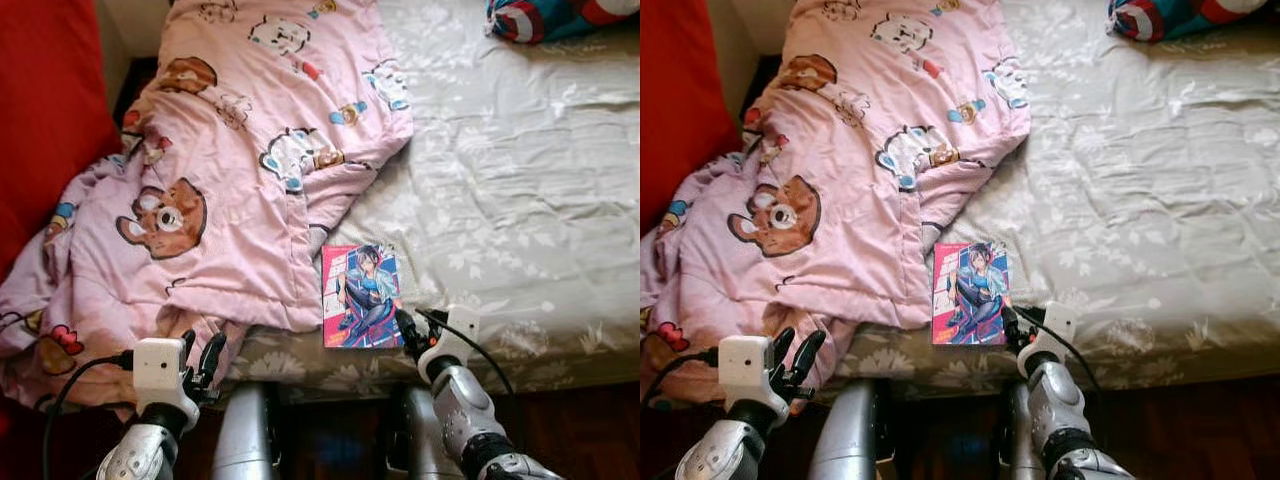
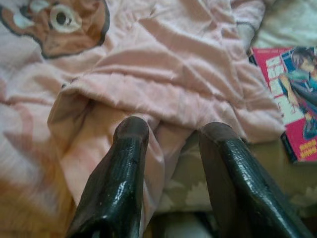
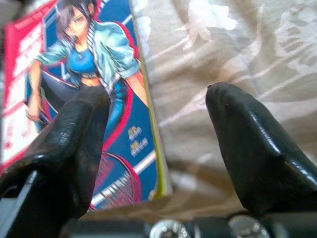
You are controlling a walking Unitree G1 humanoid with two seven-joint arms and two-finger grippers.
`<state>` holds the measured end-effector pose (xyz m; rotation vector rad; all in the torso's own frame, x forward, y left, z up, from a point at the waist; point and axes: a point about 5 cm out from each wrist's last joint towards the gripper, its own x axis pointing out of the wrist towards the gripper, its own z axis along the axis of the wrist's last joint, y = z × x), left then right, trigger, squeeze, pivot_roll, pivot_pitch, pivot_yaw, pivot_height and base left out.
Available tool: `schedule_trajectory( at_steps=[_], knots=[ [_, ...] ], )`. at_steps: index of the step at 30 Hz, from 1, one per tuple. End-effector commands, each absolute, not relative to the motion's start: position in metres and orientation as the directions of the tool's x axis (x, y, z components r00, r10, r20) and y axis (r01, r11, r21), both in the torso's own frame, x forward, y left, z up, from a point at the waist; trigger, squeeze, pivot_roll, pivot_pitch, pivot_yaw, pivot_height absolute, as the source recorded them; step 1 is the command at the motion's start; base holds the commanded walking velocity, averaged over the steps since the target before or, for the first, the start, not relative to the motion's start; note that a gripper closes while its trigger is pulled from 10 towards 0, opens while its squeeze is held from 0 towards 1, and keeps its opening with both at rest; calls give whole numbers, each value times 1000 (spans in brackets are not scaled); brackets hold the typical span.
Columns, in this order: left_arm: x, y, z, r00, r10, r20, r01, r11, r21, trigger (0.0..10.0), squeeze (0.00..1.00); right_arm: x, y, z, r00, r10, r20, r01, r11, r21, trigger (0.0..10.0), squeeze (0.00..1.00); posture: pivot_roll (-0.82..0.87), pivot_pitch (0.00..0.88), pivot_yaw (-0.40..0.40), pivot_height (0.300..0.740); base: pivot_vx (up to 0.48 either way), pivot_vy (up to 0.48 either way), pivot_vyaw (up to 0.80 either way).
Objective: Clean up the room
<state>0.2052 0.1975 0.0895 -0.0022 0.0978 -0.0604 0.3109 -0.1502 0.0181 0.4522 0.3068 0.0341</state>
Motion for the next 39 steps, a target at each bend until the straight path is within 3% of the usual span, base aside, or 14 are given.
schedule_trajectory(
  at_steps=[1,6,17,39],
  knots=[
    [200,201,87,991,-48,-126,49,999,-1,10000,0,308,-148,14,947,119,-298,45,869,493,10000,0,208,345,50,596,0,0,0],
    [196,199,88,990,-50,-132,51,999,2,10000,0,312,-146,18,952,170,-255,23,791,611,10000,0,217,356,59,596,0,0,0],
    [191,201,89,988,-47,-149,49,999,8,10000,0,311,-151,17,952,189,-240,34,714,699,10000,0,228,367,64,596,0,0,0],
    [183,203,92,984,-50,-171,54,998,16,10000,0,304,-160,9,946,180,-271,68,705,706,10000,0,244,380,73,596,0,0,0]
  ],
)
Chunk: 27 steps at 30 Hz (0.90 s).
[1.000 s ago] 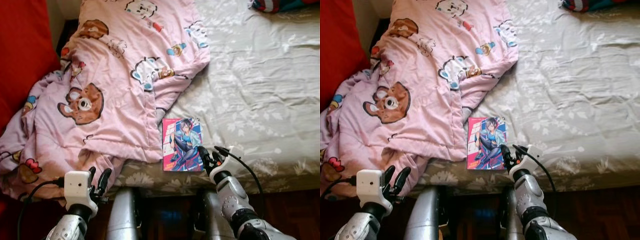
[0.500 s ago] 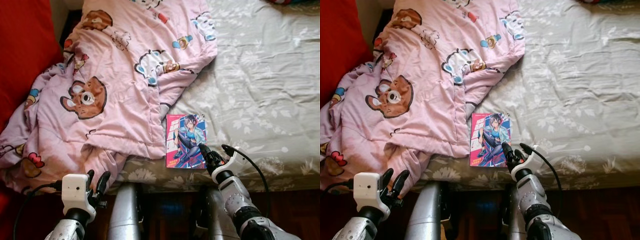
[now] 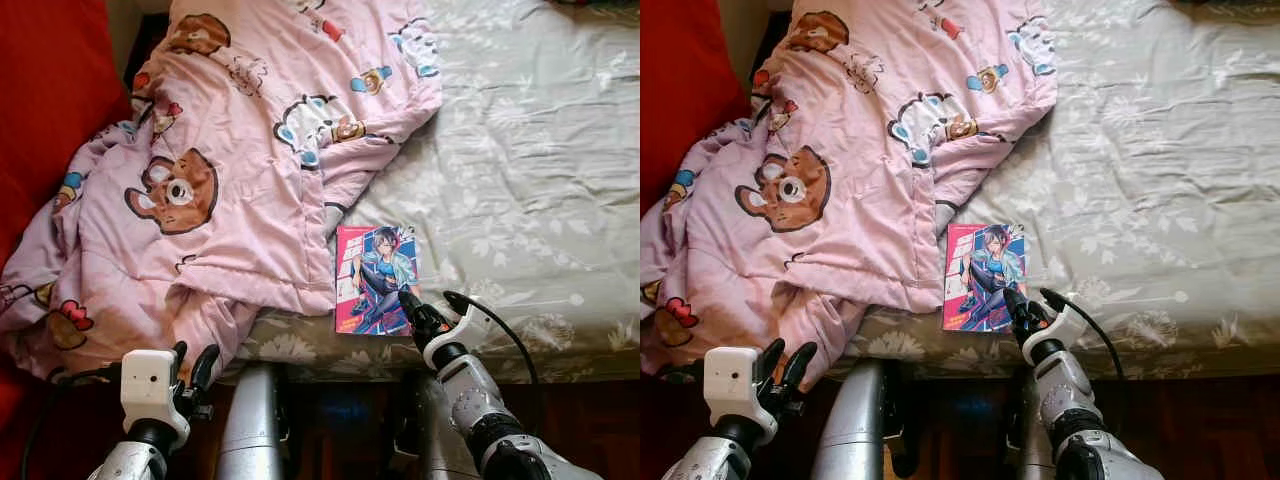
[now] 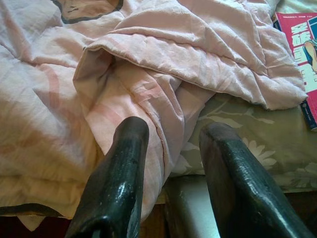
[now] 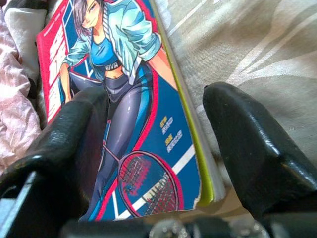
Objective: Clean up the room
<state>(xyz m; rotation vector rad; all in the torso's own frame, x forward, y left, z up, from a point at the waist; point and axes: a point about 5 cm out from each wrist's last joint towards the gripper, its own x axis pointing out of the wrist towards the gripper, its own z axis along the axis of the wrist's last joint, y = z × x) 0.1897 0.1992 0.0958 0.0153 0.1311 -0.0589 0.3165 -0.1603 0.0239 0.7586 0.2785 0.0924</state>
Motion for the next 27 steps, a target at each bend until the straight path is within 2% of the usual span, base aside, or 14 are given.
schedule_trajectory(
  at_steps=[1,5,6,13,22,27],
  knots=[
    [183,203,92,984,-50,-171,54,998,16,10000,0,304,-160,9,946,180,-271,68,705,706,10000,0,244,380,73,596,0,0,0],
    [182,203,92,984,-50,-172,54,998,17,10000,0,302,-161,8,945,186,-270,72,686,724,10000,0,256,384,76,596,0,0,0],
    [180,203,93,984,-48,-173,52,998,20,10000,0,300,-160,6,942,216,-258,61,645,762,10000,0,260,385,76,596,0,0,0],
    [178,203,94,983,-49,-177,54,998,21,10000,0,295,-156,1,932,261,-250,55,583,811,10000,0,265,390,78,596,0,0,0],
    [176,203,94,982,-51,-181,56,998,24,10000,0,280,-151,-12,908,297,-297,79,574,815,10000,0,268,397,83,596,0,0,0],
    [174,199,95,981,-60,-186,64,998,18,10000,0,260,-158,-30,885,276,-375,167,563,809,10000,0,281,401,88,596,0,0,0]
  ],
)
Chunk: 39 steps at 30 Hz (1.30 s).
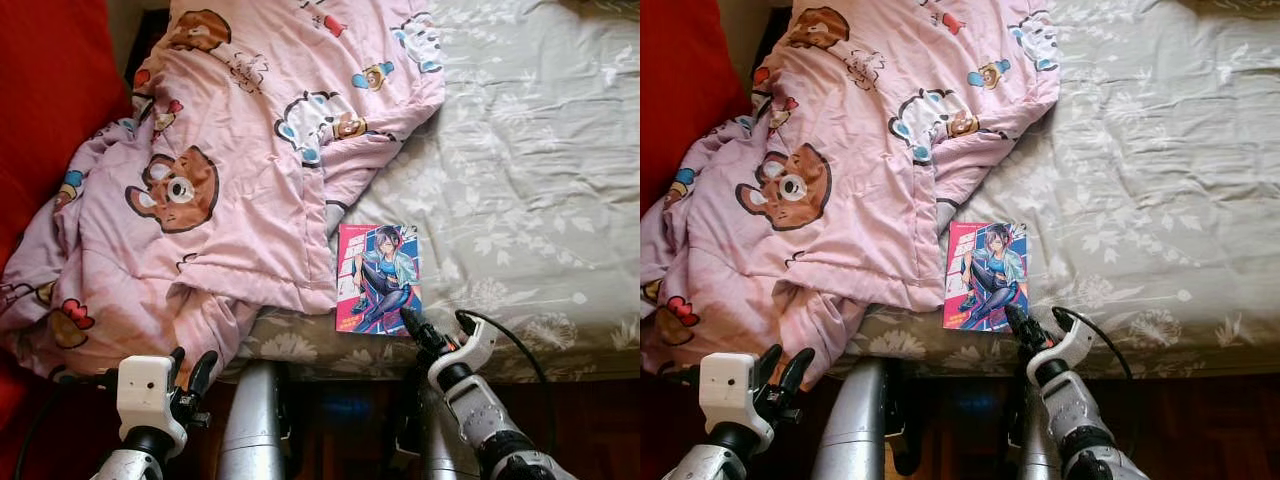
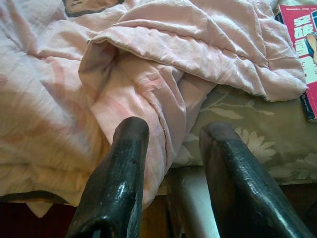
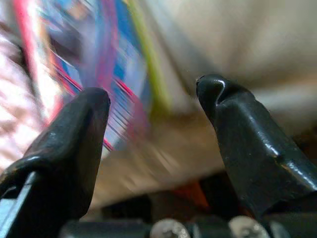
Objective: Clean up the room
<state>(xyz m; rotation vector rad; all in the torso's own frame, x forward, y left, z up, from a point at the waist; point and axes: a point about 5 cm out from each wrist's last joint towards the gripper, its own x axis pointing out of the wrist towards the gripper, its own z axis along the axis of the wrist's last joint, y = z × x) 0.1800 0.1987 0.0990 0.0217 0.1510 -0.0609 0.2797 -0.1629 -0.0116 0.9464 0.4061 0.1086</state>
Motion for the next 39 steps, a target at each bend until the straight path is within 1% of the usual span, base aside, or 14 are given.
schedule_trajectory(
  at_steps=[1,6,11,13,14,17,19,21,22,26,29,31,35,39],
  knots=[
    [173,199,96,981,-61,-187,65,998,19,10000,0,259,-158,-31,885,278,-374,169,557,813,10000,0,281,404,90,596,0,0,0],
    [168,200,95,978,-61,-199,66,998,20,10000,0,258,-156,-32,884,287,-368,167,542,824,10000,0,283,411,95,596,0,0,0],
    [167,199,95,977,-60,-206,65,998,18,10000,0,265,-157,-27,892,272,-361,166,547,821,10000,0,283,414,92,596,0,0,0],
    [168,199,93,976,-58,-208,63,998,17,10000,0,270,-158,-22,907,259,-331,143,551,822,10000,0,267,400,81,596,0,0,0],
    [170,199,92,977,-56,-207,60,998,16,10000,0,275,-163,-17,930,218,-296,139,536,832,10000,0,261,395,78,596,0,0,0],
    [173,200,91,977,-53,-206,58,998,17,10000,0,278,-172,-13,947,144,-286,151,586,796,10000,0,255,388,74,596,0,0,0],
    [177,201,90,979,-50,-199,54,998,20,10000,0,280,-188,-7,958,-8,-286,210,699,683,10000,0,240,367,70,596,0,0,0],
    [180,202,89,980,-48,-195,53,998,21,10000,0,281,-194,-1,965,-75,-251,213,782,586,10000,0,233,357,67,596,0,0,0],
    [183,203,89,980,-47,-192,53,998,24,10000,0,281,-194,5,975,-102,-196,194,819,541,10000,0,225,346,64,596,0,0,0],
    [190,206,85,981,-48,-187,55,998,30,10000,0,265,-192,5,970,-182,-160,240,815,527,10000,0,199,308,55,596,0,0,0],
    [193,205,84,982,-53,-183,59,998,29,10000,0,257,-185,2,971,-175,-163,236,815,529,10000,0,196,300,56,596,0,0,0],
    [197,202,85,983,-59,-172,65,998,25,10000,0,254,-171,6,989,-97,-113,142,842,521,10000,0,193,292,58,596,0,0,0],
    [198,201,85,984,-63,-169,68,997,23,10000,0,259,-169,10,991,-87,-98,126,834,537,10000,0,192,290,62,596,0,0,0],
    [200,199,83,984,-70,-165,74,997,22,10000,0,288,-169,28,995,-68,-69,95,834,544,10000,0,192,285,55,596,0,0,0]
  ],
)
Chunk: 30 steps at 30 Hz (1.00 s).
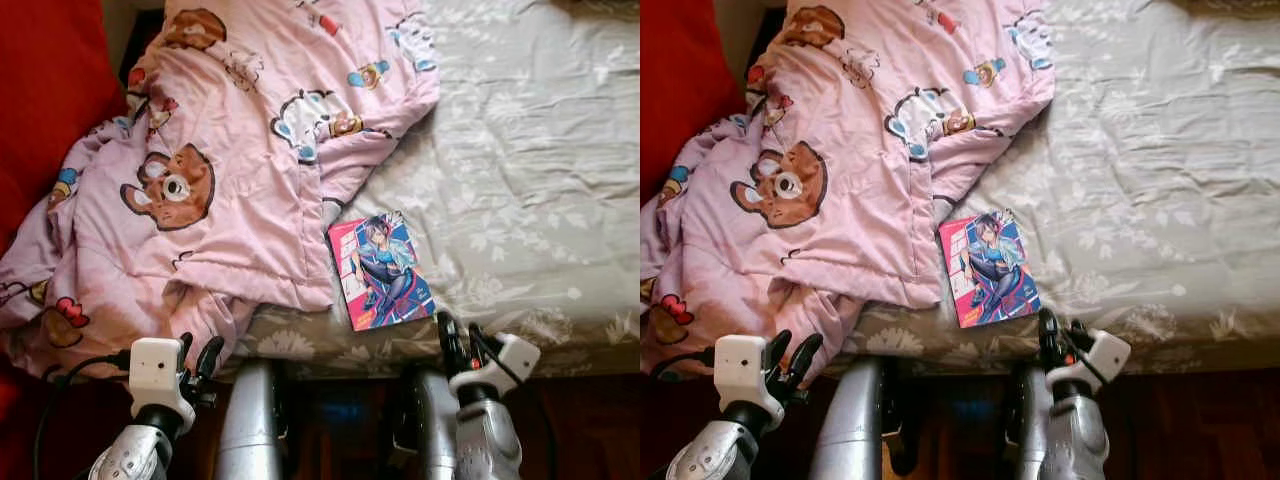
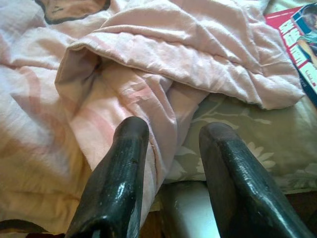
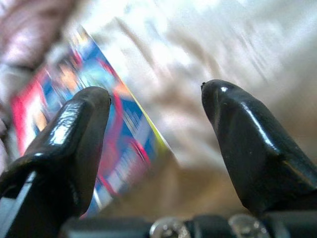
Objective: Clean up the room
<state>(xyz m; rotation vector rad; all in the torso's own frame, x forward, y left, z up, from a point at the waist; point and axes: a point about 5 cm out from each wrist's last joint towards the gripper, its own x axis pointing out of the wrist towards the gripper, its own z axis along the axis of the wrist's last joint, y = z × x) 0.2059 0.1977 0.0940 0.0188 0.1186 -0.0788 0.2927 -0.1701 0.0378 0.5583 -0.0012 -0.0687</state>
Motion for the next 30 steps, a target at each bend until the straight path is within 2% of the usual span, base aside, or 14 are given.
schedule_trajectory(
  at_steps=[1,9,15,18,20,23,25,27,29,30],
  knots=[
    [199,199,83,984,-69,-164,74,997,23,10000,0,291,-169,31,996,-64,-65,89,835,543,10000,0,192,285,55,596,0,0,0],
    [192,201,81,984,-52,-169,57,998,26,10000,0,326,-167,56,999,-17,-34,34,808,588,10000,0,213,300,51,596,0,0,0],
    [191,202,80,984,-51,-173,57,998,28,10000,0,331,-163,52,994,16,-104,53,776,628,10000,0,216,308,50,596,0,0,0],
    [193,204,81,984,-43,-170,49,998,31,10000,0,332,-146,52,986,132,-98,-53,819,572,10000,0,212,313,47,596,0,0,0],
    [194,204,81,985,-42,-168,48,998,31,10000,0,331,-141,54,982,168,-88,-105,869,484,10000,0,208,313,47,596,0,0,0],
    [196,203,81,985,-42,-164,48,998,28,10000,0,331,-136,56,978,194,-73,-146,896,419,10000,0,198,313,44,596,0,0,0],
    [200,198,81,987,-52,-155,56,998,18,10000,0,329,-130,57,969,244,-39,-197,859,472,10000,0,196,311,44,596,0,0,0],
    [200,197,81,987,-55,-154,58,998,17,10000,0,328,-126,56,960,277,-36,-229,853,468,10000,0,196,311,44,596,0,0,0],
    [203,196,81,987,-58,-151,61,998,14,10000,0,322,-111,49,911,408,-56,-325,795,512,10000,0,194,312,40,596,0,0,0],
    [203,196,81,987,-58,-151,61,998,14,10000,0,322,-111,49,911,408,-56,-325,795,512,10000,0,194,312,40,596,0,0,0]
  ],
)
